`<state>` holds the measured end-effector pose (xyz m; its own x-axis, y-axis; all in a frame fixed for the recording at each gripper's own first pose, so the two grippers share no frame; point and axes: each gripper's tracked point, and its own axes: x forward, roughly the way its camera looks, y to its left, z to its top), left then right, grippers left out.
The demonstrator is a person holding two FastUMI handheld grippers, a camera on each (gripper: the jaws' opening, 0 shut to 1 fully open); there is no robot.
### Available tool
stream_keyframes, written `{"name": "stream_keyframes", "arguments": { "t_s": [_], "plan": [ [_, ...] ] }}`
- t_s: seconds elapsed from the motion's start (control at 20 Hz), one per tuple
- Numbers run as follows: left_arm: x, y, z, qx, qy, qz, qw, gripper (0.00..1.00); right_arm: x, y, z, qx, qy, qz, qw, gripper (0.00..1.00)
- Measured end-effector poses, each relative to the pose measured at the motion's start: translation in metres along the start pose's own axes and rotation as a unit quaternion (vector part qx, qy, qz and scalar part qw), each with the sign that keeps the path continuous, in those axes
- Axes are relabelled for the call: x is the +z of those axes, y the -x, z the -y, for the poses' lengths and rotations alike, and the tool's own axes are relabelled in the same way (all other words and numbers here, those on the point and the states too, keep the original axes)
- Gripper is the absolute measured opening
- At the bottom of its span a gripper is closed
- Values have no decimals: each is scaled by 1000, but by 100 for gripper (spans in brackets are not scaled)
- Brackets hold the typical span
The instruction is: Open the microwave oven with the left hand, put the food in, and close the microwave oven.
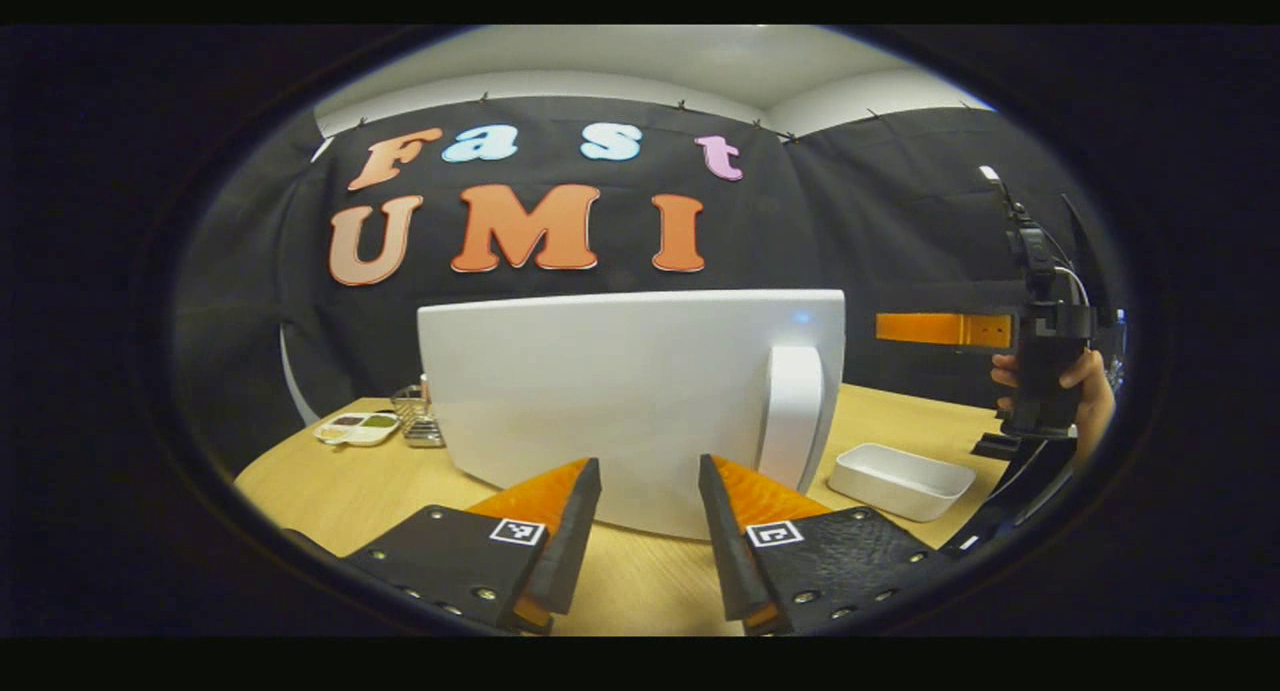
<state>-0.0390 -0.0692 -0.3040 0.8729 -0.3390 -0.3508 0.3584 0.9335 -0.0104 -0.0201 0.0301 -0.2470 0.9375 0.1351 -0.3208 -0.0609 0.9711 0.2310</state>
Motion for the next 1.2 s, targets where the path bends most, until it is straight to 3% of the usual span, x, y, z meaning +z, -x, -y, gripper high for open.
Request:
{"name": "stream_keyframes", "arguments": {
  "t_s": [0.1, 0.2, 0.25, 0.35, 0.45, 1.2],
  "plan": [
    [1, -17, 14, -13, -2, -4, 1000, 48, 2, 3, 8, -1, 2, 1, 1000, 90],
    [-2, -38, 25, -17, -3, -11, 1000, 19, 4, 5, 19, -9, 4, 3, 1000, 90],
    [-3, -48, 27, -17, -1, -13, 1000, 24, 6, 7, 23, -11, 5, 5, 1000, 90],
    [-1, -65, 31, -15, 0, -11, 1000, 15, 7, 10, 31, -14, 8, 6, 1000, 90],
    [6, -81, 32, -5, -2, -11, 1000, 12, 12, 13, 40, -20, 14, 8, 1000, 89],
    [8, -191, 21, 59, -8, -20, 998, 13, 17, 27, 80, -55, 23, 12, 998, 90]
  ]
}}
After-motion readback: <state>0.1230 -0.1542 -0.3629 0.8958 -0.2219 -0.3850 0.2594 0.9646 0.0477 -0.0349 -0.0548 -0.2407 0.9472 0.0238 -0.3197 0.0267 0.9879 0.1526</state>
